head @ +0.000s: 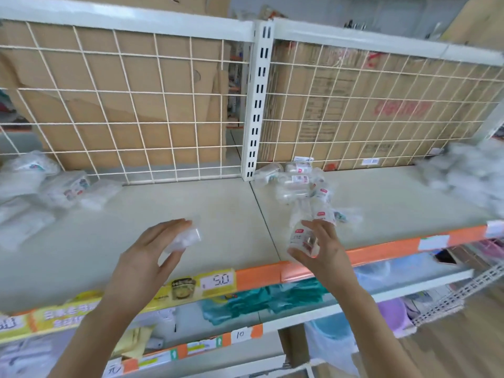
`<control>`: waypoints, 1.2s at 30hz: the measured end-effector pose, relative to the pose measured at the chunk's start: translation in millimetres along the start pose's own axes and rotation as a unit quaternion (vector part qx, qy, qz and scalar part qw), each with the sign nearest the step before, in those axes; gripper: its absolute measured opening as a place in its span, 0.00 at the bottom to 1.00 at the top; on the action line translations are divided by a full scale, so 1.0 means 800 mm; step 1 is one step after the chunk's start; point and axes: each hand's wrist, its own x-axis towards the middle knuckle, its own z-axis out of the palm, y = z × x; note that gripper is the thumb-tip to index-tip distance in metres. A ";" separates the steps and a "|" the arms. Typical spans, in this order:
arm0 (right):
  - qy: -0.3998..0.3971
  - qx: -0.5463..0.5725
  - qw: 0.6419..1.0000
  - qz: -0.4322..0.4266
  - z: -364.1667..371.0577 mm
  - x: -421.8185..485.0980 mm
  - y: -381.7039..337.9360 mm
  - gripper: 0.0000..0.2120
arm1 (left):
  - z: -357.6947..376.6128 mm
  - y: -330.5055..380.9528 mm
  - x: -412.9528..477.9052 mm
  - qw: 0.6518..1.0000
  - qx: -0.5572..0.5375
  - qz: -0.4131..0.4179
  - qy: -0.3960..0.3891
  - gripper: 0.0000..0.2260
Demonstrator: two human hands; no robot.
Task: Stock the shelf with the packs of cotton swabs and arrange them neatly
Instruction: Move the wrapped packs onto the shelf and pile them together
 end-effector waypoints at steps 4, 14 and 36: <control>-0.004 -0.004 1.000 0.012 0.011 0.014 0.014 0.27 | 0.011 0.019 0.000 1.000 -0.005 0.011 -0.017 0.19; -0.001 -0.083 0.997 0.007 0.028 0.023 0.016 0.26 | 0.038 0.030 0.047 0.998 -0.034 0.028 -0.047 0.25; 0.170 -0.181 0.951 0.182 -0.075 -0.115 0.000 0.25 | 0.119 0.045 0.120 0.950 -0.165 0.231 -0.131 0.17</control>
